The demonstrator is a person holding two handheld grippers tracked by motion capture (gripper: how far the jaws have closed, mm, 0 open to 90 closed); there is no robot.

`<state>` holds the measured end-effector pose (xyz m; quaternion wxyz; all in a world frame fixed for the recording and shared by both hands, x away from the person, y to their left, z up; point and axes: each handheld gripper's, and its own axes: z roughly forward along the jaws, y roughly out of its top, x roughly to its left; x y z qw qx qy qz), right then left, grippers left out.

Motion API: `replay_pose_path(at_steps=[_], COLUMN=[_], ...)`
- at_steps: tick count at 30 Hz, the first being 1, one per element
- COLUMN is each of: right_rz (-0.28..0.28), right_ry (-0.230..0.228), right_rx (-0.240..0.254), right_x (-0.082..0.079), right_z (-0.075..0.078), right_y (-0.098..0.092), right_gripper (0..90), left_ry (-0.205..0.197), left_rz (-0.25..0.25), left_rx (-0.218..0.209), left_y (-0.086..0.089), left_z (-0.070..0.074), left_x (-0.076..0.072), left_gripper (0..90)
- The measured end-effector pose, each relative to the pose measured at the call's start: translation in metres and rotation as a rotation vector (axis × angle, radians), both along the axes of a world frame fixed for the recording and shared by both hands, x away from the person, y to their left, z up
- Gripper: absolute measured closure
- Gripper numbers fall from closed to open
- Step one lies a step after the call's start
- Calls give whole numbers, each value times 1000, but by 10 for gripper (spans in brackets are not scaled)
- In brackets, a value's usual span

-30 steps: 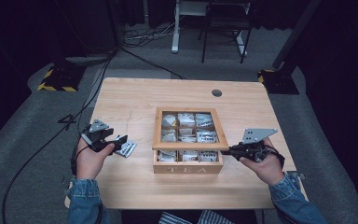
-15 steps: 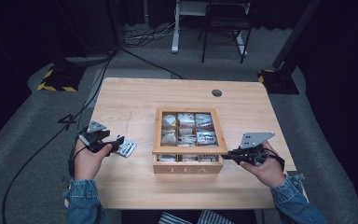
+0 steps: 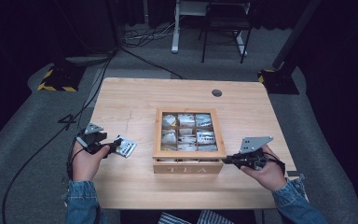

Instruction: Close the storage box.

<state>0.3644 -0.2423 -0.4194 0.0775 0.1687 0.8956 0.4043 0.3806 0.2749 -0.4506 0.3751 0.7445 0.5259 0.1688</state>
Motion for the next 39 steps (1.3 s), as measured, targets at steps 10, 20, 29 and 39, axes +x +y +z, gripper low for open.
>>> replay_pose_path(at_steps=[10,20,29,39], right_rz=[5,31,-1,-12], right_ry=[-21,23,15,-41], right_rx=[-51,-102,-121,-3], right_x=[-2,2,8,15], right_z=[1,-2,0,13], right_y=[3,3,-3,-4], right_gripper=[900,900,900,900], left_ry=[3,5,7,2], left_rz=[-1,8,10,24], left_rx=[1,-1,-1,2], left_y=[0,3,4,12], left_z=[-1,-3,-3,-2], left_x=[-1,-6,-10,-23], left_gripper=[314,310,310,305])
